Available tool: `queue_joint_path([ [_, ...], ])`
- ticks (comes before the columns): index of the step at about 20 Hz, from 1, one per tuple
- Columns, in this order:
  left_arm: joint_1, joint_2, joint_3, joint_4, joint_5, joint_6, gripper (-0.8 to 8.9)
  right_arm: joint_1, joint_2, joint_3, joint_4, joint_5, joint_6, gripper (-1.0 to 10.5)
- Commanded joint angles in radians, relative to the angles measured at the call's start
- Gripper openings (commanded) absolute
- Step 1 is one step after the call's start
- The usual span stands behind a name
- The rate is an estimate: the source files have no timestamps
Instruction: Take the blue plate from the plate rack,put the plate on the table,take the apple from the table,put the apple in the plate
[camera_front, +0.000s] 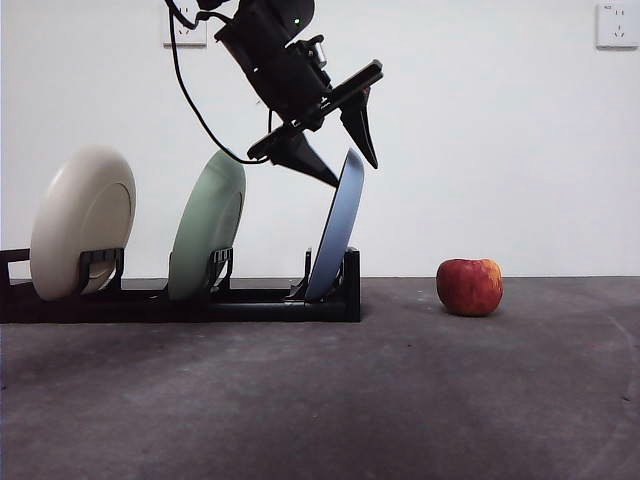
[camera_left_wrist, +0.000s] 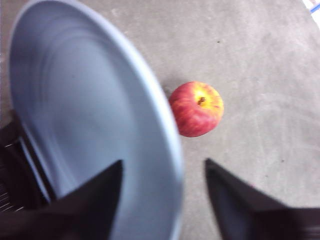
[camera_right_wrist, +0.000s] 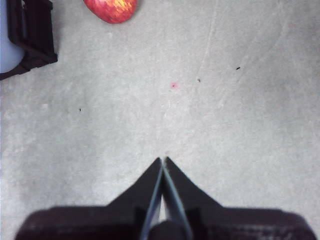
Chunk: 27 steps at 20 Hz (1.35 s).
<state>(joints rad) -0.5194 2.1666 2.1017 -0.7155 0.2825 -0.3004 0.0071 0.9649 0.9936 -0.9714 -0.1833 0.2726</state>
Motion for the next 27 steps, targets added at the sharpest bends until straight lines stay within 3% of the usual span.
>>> queue_joint_path([
  [1, -0.006, 0.008, -0.001, 0.008, -0.006, -0.007, -0.08, 0.002, 0.001, 0.003, 0.004, 0.001, -0.011, 0.0],
  [11, -0.01, -0.025, 0.0, -0.017, 0.011, -0.007, -0.08, 0.002, 0.001, 0.003, -0.022, 0.001, -0.012, 0.0],
  [19, -0.024, -0.218, 0.0, -0.102, 0.044, 0.006, -0.07, 0.002, 0.001, 0.003, -0.042, 0.001, -0.011, 0.0],
  [25, -0.126, -0.361, 0.0, -0.369, 0.081, 0.196, -0.08, 0.002, 0.001, 0.003, -0.061, 0.001, -0.011, 0.0],
  [27, -0.188, -0.388, 0.0, -0.449, 0.014, 0.246, -0.08, 0.002, 0.001, 0.003, -0.063, 0.001, -0.011, 0.0],
])
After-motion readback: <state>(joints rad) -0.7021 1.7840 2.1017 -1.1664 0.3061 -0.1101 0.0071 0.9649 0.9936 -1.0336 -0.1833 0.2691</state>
